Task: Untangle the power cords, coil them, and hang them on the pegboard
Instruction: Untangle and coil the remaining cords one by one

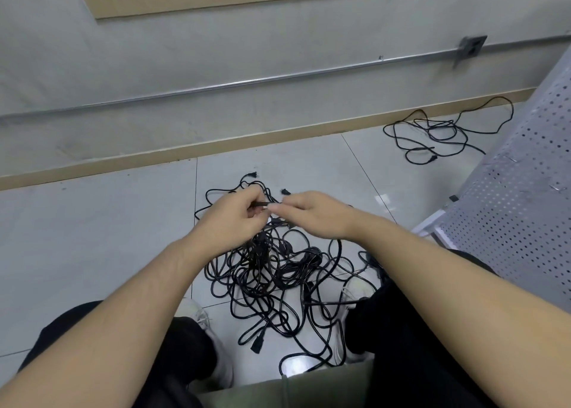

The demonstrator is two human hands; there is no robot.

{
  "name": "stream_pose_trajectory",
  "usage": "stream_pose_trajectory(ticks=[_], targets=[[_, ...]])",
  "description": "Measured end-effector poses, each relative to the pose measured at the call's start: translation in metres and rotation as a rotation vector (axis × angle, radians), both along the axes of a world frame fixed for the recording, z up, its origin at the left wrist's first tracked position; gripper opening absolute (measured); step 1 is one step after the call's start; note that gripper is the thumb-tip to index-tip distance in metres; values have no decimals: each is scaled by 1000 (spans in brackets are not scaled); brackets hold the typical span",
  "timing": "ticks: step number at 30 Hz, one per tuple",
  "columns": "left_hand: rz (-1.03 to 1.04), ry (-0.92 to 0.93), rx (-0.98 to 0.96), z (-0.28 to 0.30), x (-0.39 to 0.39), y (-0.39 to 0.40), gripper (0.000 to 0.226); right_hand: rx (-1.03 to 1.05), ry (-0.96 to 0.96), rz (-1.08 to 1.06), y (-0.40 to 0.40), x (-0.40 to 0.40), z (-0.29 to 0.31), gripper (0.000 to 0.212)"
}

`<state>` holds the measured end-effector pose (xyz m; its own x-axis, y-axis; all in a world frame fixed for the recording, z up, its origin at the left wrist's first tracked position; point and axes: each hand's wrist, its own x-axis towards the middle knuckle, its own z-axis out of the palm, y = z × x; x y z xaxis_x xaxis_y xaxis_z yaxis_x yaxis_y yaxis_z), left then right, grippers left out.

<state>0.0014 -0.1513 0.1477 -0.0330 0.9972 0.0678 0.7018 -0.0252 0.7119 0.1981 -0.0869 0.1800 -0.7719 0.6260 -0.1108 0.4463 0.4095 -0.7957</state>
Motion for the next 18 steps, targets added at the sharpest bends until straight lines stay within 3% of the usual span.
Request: stream_pose_trajectory(ticks=[4,9,12,15,18], targets=[[-80,-213,-89,-8,3,-3,27,-88,286,-78,0,3,7,47],[-184,60,-412,-34,6,-10,29,-231,543,-148,4,16,13,48],[-156,142,-385,-41,1,-8,36,-297,654,-259,13,19,16,51],[-63,152,-297,-35,-2,-5,31,-273,593,-521,24,22,17,52],[-9,232,-126,-17,-4,-2,35,-56,345,-689,39,25,6,17]])
